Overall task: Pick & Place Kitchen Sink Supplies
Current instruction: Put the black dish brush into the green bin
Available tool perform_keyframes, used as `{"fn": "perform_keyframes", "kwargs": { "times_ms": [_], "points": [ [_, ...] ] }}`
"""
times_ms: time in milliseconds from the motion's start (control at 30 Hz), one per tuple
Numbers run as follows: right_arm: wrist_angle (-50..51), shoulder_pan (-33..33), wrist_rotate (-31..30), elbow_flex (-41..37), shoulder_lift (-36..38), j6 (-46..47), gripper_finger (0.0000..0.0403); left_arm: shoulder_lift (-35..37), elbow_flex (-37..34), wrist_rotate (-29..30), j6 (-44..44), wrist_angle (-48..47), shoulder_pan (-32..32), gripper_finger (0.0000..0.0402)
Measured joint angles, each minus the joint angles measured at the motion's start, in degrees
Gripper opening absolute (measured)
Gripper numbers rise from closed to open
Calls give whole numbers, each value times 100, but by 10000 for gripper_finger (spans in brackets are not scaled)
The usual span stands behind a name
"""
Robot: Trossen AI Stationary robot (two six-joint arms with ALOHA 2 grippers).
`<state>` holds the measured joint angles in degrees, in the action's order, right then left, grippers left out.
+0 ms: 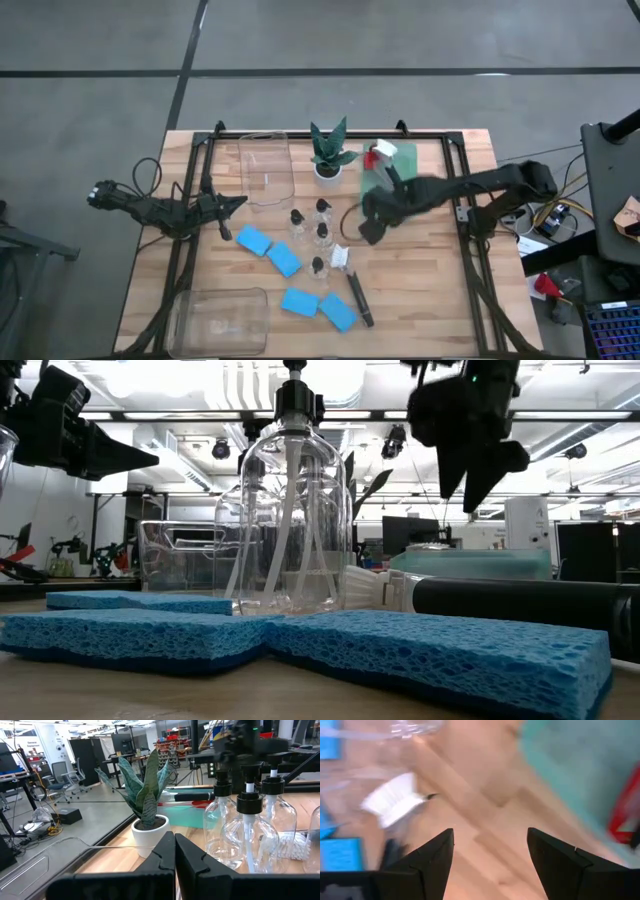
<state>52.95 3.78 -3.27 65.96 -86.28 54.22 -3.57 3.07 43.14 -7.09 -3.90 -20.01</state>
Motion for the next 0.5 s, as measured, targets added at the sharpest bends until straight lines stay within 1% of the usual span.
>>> {"fn": "perform_keyframes", "kwargs": {
  "times_ms": [133,233,500],
  "points": [
    [-609,613,-146,0,-241,333,256,0,0,0,0,0,0,0],
    [-813,935,-119,16,-472,614,255,0,0,0,0,0,0,0],
    [-1159,1411,-78,254,-1105,974,254,-2,0,0,0,0,2,0]
  ]
}}
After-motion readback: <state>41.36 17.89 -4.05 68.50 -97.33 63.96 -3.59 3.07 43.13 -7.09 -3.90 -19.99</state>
